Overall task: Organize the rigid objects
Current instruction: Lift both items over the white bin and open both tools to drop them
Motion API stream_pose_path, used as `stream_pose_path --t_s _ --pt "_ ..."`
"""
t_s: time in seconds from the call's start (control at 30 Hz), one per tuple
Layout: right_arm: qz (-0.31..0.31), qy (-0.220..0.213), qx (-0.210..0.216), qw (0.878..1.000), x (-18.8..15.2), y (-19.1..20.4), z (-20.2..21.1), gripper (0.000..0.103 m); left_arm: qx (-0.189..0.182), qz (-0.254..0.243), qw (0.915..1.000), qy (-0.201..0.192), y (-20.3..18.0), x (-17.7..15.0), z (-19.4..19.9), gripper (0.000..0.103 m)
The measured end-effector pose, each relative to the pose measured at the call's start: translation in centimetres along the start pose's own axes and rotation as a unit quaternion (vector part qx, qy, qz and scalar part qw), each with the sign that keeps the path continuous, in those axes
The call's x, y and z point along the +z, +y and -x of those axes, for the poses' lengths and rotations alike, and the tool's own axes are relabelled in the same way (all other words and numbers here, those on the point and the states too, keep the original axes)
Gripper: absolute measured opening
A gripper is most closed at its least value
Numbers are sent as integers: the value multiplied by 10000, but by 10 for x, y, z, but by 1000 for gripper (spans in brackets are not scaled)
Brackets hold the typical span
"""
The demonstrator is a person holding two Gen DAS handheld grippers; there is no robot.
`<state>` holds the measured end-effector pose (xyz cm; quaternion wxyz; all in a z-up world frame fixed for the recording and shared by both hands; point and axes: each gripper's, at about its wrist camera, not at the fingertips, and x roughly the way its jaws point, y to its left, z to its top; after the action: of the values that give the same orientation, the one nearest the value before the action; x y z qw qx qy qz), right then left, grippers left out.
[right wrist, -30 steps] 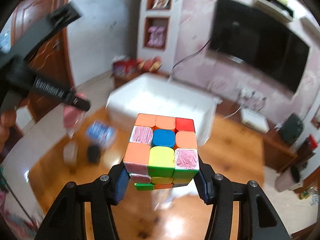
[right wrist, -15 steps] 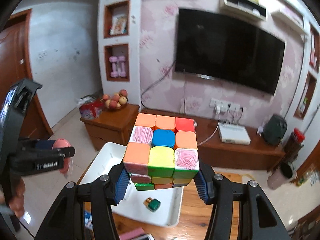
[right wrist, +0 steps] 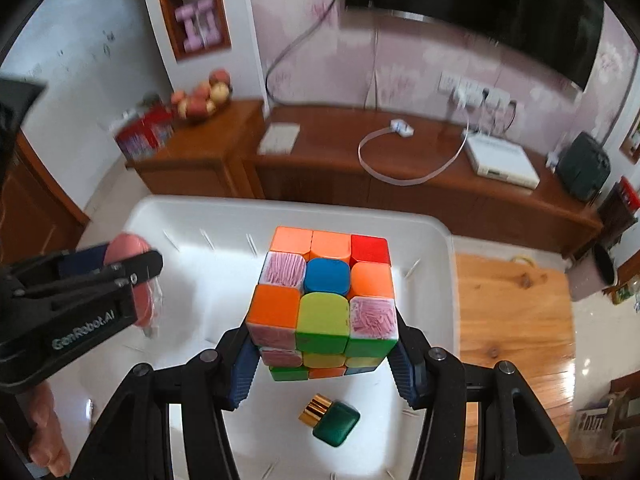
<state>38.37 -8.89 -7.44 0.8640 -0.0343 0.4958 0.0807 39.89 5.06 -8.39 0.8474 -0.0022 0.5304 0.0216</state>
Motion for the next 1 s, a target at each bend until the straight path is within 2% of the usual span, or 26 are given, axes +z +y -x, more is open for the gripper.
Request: stream_pose_path --t_s 0.17,0.5,0.63,0.7,0.77,1.0 --pt "-11 362 -48 9993 -6 -1 -36 57 28 -141 9997 191 -6 -3 -25 55" --pt "-102 827 -14 9965 -10 -10 -59 57 104 -90 9985 526 -7 -6 -58 55" --pt "-164 992 41 9949 -12 -12 -64 60 -14 112 9970 768 -3 -6 -64 56" --pt "-193 939 118 9953 -13 -13 -60 66 -196 218 9951 939 -1 -7 -64 64" --pt "-178 820 123 9964 -12 -13 -52 67 -272 228 9951 918 0 -8 -59 83" --pt "-85 497 137 9986 -12 -12 -13 67 -216 114 9973 691 2 -13 -19 84"
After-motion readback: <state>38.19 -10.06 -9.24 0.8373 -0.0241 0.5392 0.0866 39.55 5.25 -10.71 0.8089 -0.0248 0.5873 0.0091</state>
